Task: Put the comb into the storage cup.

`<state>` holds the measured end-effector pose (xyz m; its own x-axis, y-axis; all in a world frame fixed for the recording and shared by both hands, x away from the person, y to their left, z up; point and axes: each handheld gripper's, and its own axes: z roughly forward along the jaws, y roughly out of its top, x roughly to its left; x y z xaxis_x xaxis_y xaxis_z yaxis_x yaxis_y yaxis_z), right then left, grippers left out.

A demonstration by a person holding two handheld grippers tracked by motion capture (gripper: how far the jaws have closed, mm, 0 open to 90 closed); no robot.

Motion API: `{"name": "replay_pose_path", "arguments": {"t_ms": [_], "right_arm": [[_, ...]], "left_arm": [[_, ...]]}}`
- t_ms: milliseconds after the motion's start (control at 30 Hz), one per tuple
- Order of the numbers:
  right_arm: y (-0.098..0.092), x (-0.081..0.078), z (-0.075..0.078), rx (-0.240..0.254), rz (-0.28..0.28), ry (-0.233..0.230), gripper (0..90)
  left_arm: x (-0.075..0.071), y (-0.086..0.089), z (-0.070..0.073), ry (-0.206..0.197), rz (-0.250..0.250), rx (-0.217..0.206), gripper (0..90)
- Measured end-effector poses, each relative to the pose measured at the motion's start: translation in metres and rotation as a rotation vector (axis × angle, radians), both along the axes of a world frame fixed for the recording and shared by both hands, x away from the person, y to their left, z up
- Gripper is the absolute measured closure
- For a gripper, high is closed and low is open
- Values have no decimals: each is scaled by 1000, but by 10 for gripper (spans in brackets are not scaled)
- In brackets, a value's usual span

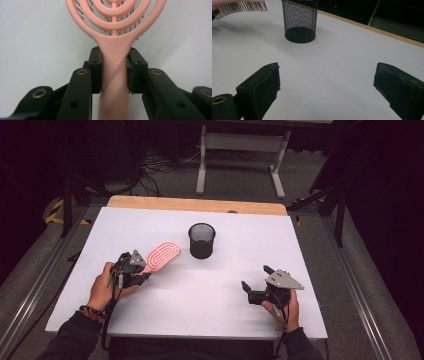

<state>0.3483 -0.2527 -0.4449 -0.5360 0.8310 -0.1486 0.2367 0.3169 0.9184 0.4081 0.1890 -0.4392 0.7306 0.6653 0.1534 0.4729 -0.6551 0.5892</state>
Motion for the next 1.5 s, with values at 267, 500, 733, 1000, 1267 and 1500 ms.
{"name": "replay_pose_path", "arguments": {"t_ms": [267,500,733,1000,1267,1500], "right_arm": [[0,-1,0,0,-3,-10,72],[1,-1,-1,-4,-3,-12,72],[1,-1,0,2,-8,-24,71],[3,-1,3,7,-37,-39,59],[13,0,10,14,-24,-59,49],[17,-1,19,41,-44,-99,48]], "left_arm": [[-8,9,1,-50,10,-31,697],[-12,13,5,-116,24,-61,697],[-16,16,10,-188,32,-113,697],[-22,18,15,-285,47,-156,697],[-27,15,14,-361,33,-217,697],[-32,7,11,-414,18,-264,697]]}}
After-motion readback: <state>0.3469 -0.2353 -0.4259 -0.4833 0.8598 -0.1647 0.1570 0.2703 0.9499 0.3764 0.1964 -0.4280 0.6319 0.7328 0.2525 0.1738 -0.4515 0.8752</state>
